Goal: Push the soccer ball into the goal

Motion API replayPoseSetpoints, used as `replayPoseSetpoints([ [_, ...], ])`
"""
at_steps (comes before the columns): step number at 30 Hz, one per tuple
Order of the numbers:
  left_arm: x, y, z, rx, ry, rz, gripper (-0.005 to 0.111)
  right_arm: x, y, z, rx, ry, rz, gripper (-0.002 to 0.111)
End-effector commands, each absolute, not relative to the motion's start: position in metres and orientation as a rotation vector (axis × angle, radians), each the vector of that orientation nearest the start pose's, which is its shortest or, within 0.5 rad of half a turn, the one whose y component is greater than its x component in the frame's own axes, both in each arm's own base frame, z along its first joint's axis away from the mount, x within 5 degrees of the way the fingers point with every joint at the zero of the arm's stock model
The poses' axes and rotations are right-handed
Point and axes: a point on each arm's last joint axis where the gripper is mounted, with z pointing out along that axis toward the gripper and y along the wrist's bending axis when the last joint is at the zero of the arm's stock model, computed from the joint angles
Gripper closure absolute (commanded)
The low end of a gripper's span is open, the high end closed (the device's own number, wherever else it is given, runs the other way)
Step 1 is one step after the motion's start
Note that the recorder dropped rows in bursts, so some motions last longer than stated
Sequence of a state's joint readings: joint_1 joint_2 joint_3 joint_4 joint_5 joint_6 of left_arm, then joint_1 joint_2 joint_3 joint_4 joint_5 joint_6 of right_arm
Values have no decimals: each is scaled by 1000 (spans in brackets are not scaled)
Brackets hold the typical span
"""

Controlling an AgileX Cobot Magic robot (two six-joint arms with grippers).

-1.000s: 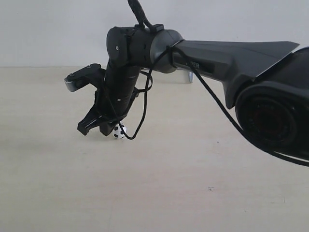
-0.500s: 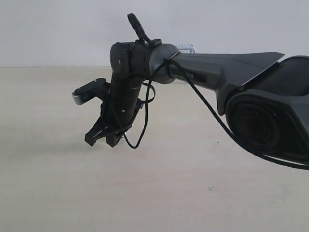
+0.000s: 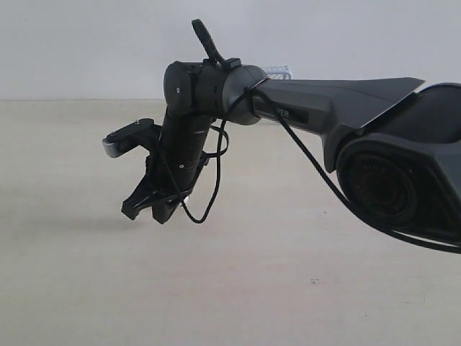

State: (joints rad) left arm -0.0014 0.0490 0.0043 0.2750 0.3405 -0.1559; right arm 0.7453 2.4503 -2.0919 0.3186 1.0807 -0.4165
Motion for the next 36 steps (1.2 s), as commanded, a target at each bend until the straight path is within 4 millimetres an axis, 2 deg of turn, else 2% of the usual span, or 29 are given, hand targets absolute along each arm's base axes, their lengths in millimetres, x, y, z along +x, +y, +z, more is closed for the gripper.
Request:
replayPoseSetpoints([
  [1,57,8,181,35,1865,143,100,357,363,149,-1502,2531,523,108],
  [23,57,8,181,35,1865,143,100,357,363,149,-1511,2528,522,108],
  [25,57,8,181,35,1865,143,100,361,362,148,-1512,2496,458,108],
  [26,57,8,181,35,1865,143,100,368,359,147,-1466,2480,360,108],
  [29,57,8,181,35,1865,143,100,398,345,151,-1153,2436,-16,108],
  [30,57,8,181,35,1865,143,100,404,338,153,-1099,2411,-153,108],
  [31,57,8,181,35,1865,143,100,405,334,157,-1100,2407,-197,108],
  [34,57,8,181,35,1865,143,100,396,335,169,-1208,2428,-136,108],
  [36,57,8,181,35,1865,143,100,385,341,178,-1298,2437,19,108],
])
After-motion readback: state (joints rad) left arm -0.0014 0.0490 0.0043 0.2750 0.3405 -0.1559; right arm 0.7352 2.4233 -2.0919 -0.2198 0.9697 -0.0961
